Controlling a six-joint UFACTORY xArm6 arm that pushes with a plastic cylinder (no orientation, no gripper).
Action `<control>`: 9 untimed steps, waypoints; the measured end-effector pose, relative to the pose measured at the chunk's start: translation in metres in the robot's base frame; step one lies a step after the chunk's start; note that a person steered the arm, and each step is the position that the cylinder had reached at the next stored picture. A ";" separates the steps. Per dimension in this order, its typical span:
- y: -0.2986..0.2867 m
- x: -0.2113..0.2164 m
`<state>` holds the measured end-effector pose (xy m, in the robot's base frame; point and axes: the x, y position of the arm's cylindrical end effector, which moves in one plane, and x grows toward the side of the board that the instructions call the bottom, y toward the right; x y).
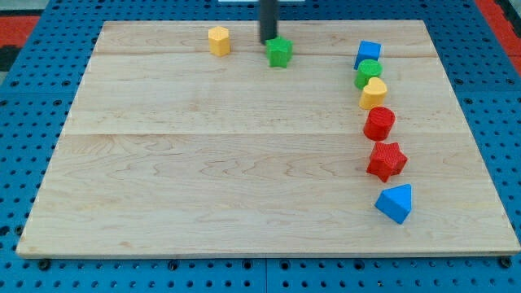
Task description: Place the green star top of the blue cube to form a vertical line
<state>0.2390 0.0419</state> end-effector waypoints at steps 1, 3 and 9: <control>-0.036 -0.008; -0.040 0.057; 0.046 -0.014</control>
<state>0.2246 0.0874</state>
